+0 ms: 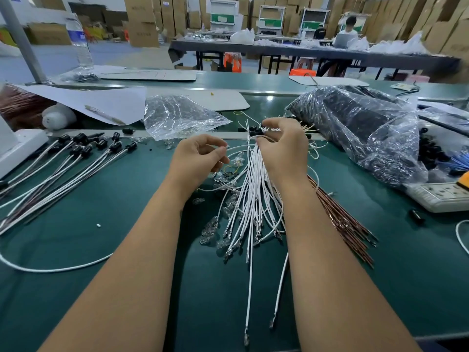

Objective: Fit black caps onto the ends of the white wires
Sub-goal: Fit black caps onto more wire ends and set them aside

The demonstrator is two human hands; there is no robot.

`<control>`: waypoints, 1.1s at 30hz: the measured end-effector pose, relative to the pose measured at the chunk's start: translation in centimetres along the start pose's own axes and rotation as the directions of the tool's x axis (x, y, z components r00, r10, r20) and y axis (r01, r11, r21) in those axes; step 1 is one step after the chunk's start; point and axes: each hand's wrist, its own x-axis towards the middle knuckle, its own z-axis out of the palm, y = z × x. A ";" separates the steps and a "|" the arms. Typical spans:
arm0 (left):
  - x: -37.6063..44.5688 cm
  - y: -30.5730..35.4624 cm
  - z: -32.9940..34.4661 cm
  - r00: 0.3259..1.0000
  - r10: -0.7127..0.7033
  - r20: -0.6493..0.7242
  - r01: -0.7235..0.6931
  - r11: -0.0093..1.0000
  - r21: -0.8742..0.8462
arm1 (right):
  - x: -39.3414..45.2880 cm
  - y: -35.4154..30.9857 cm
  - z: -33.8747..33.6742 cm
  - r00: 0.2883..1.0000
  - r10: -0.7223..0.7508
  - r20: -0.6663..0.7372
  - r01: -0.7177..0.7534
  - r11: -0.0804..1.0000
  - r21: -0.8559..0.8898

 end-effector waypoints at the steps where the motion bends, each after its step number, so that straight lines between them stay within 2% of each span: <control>1: 0.0 0.0 -0.1 1.000 -0.004 -0.008 0.003 1.000 -0.018 | -0.1 -0.1 0.3 1.000 -0.010 0.025 0.009 1.000 0.023; 7: 0.0 0.2 0.2 0.999 -0.021 0.027 0.022 0.999 -0.043 | -1.1 -0.5 1.4 0.972 -0.173 0.157 0.182 0.983 -0.041; 10: -0.1 0.3 0.4 0.999 -0.023 0.044 0.027 0.996 -0.088 | -1.5 -0.8 1.7 0.962 -0.176 0.210 0.195 0.978 -0.074; 16: -0.2 0.5 0.5 0.997 -0.047 0.059 0.056 0.987 -0.151 | -1.8 -1.0 2.0 0.961 -0.167 0.220 0.193 0.976 -0.099; 21: 0.1 0.0 0.5 0.999 -0.023 -0.040 0.021 0.999 -0.041 | -2.0 -1.2 2.0 0.939 -0.159 0.304 0.210 0.967 -0.144; 24: 0.5 -0.4 0.1 0.992 -0.027 -0.120 0.029 1.000 0.008 | -1.8 -1.0 2.0 0.972 -0.152 0.177 0.200 0.933 -0.299; 26: 0.7 -0.7 -0.2 0.989 -0.038 -0.141 0.037 0.999 -0.011 | -1.5 -0.6 1.6 0.989 -0.133 0.056 0.144 0.864 -0.482; 28: 0.8 -0.8 -0.4 0.992 -0.038 -0.124 0.035 0.999 -0.032 | -1.3 -0.1 1.3 0.995 -0.099 0.012 0.085 0.777 -0.623; 30: 0.9 -1.0 -0.3 0.995 -0.021 -0.098 0.019 1.000 -0.024 | -1.5 -0.2 1.3 0.994 -0.098 0.052 0.108 0.748 -0.655; 33: 0.8 -1.0 -0.2 0.998 0.019 -0.068 -0.021 0.999 -0.026 | -1.9 -0.9 2.1 0.966 -0.186 0.181 0.256 0.793 -0.553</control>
